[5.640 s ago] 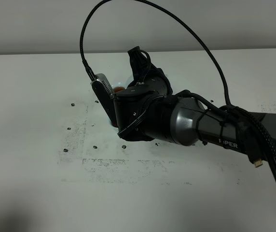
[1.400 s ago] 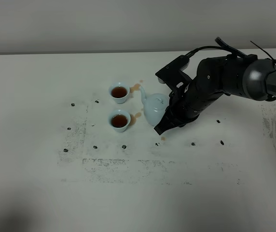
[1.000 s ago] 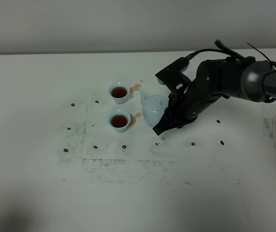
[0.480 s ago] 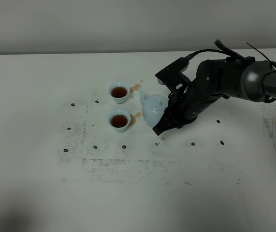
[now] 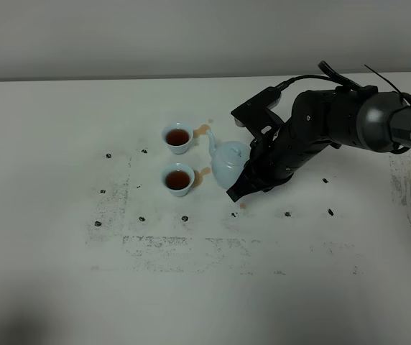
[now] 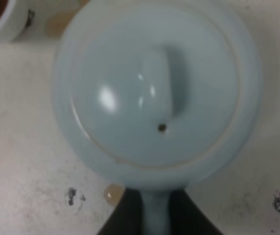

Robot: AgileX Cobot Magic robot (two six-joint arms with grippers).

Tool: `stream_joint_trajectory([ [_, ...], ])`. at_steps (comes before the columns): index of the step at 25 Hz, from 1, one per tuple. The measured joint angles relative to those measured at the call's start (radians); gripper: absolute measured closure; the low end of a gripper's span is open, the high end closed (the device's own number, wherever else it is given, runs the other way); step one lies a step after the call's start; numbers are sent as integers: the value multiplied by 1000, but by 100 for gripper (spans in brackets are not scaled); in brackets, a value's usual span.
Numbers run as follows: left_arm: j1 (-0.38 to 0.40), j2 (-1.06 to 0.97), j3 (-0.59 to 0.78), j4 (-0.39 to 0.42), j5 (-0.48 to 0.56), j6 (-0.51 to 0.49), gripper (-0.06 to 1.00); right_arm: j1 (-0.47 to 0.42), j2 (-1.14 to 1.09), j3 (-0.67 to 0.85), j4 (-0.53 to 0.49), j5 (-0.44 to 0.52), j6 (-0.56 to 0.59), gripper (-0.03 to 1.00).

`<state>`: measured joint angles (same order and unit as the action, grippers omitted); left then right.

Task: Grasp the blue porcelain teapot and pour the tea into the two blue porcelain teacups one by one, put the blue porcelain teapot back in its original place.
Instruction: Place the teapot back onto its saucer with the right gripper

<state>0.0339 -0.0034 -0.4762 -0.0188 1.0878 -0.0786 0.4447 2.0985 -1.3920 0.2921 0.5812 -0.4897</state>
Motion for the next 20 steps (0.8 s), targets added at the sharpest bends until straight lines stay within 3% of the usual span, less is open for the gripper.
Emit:
stream_joint_trajectory([
  [7, 0, 0, 0, 0, 0, 0, 22, 0, 0, -1, 0, 10, 0, 87],
  [20, 0, 0, 0, 0, 0, 0, 22, 0, 0, -1, 0, 14, 6, 36],
])
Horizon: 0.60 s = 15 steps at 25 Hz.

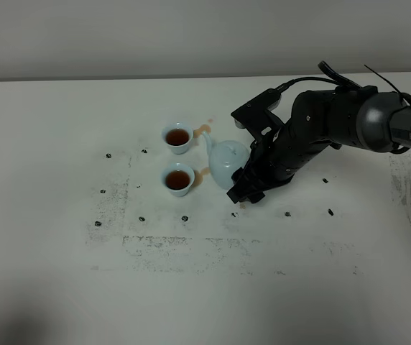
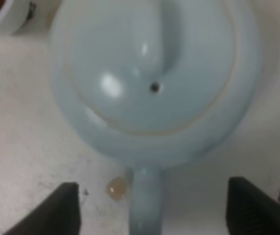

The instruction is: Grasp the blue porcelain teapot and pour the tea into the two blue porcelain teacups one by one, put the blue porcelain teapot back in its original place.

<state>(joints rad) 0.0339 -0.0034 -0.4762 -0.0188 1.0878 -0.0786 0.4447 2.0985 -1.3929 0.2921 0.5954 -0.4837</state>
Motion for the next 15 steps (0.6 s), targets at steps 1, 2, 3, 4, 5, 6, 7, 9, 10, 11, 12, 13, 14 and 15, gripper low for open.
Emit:
stream_joint_trajectory([
  [1, 0, 0, 0, 0, 0, 0, 22, 0, 0, 0, -5, 0, 4, 34],
  [2, 0, 0, 0, 0, 0, 0, 22, 0, -2, 0, -10, 1, 11, 33],
  [3, 0, 0, 0, 0, 0, 0, 22, 0, -6, 0, -12, 1, 20, 33],
  [4, 0, 0, 0, 0, 0, 0, 22, 0, -14, 0, -20, 4, 27, 33],
  [5, 0, 0, 0, 0, 0, 0, 22, 0, -25, 0, -29, 9, 38, 33],
  [6, 0, 0, 0, 0, 0, 0, 22, 0, -37, 0, -40, 14, 50, 33],
  [7, 0, 0, 0, 0, 0, 0, 22, 0, -54, 0, -49, 20, 67, 33],
  [9, 0, 0, 0, 0, 0, 0, 22, -1, -90, 0, -70, 37, 111, 35],
  [10, 0, 0, 0, 0, 0, 0, 22, -4, -104, -3, -72, 49, 144, 36],
  [11, 0, 0, 0, 0, 0, 0, 22, -10, -117, -14, -79, 71, 180, 36],
  [12, 0, 0, 0, 0, 0, 0, 22, -18, -127, -32, -83, 98, 210, 37],
  [13, 0, 0, 0, 0, 0, 0, 22, -29, -132, -51, -85, 129, 243, 37],
  [14, 0, 0, 0, 0, 0, 0, 22, -44, -135, -78, -87, 157, 268, 38],
  [15, 0, 0, 0, 0, 0, 0, 22, -61, -136, -105, -88, 189, 283, 38],
])
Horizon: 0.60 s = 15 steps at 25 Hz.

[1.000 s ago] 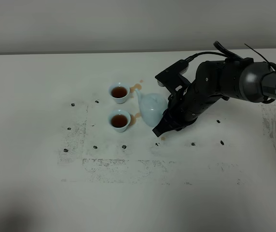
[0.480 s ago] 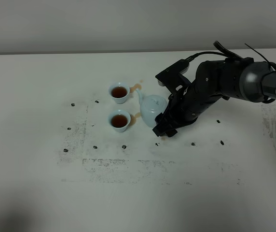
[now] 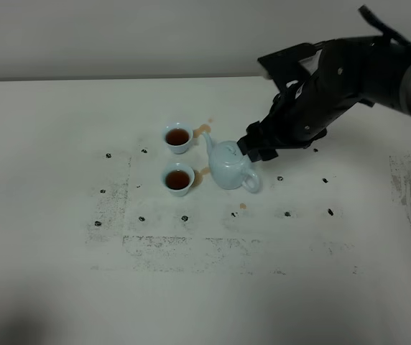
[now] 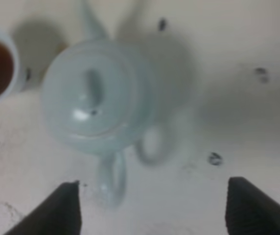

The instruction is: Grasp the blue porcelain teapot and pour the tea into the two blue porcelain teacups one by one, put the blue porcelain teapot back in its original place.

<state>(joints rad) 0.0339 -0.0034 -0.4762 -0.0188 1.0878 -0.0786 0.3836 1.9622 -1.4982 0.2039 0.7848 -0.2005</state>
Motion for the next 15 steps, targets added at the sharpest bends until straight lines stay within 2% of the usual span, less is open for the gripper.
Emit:
stream_joint_trajectory([
  [5, 0, 0, 0, 0, 0, 0, 22, -110, 0, -116, -1, 106, 68, 38],
  [11, 0, 0, 0, 0, 0, 0, 22, -276, 1, -146, -13, 232, 74, 38],
  [15, 0, 0, 0, 0, 0, 0, 22, -316, -12, -144, -30, 335, 58, 38],
])
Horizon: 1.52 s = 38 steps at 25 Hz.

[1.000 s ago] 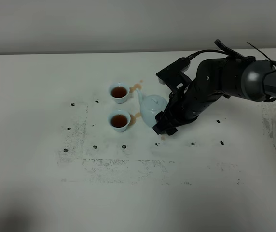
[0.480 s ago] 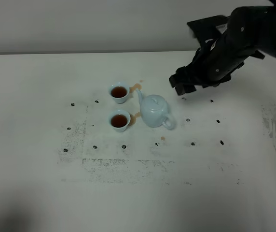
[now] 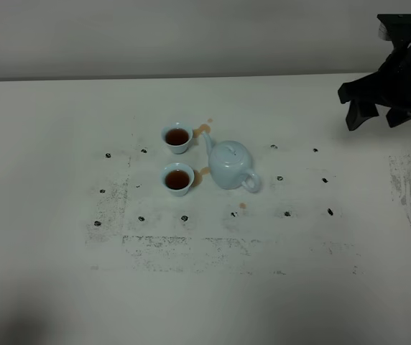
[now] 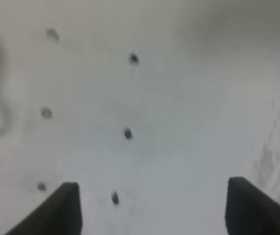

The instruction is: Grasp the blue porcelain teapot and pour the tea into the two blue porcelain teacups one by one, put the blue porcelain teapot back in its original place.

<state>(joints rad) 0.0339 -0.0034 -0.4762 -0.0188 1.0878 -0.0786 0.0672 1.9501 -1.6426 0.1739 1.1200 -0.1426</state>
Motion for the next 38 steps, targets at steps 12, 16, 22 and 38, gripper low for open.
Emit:
stream_joint_trajectory([
  [12, 0, 0, 0, 0, 0, 0, 22, 0, -393, 286, -22, 93, -7, 39],
  [16, 0, 0, 0, 0, 0, 0, 22, 0, -635, 505, -16, 97, 13, 39],
  [22, 0, 0, 0, 0, 0, 0, 22, 0, -1047, 849, -60, 81, 65, 39],
  [38, 0, 0, 0, 0, 0, 0, 22, 0, -1905, 1120, -106, -6, 97, 39],
])
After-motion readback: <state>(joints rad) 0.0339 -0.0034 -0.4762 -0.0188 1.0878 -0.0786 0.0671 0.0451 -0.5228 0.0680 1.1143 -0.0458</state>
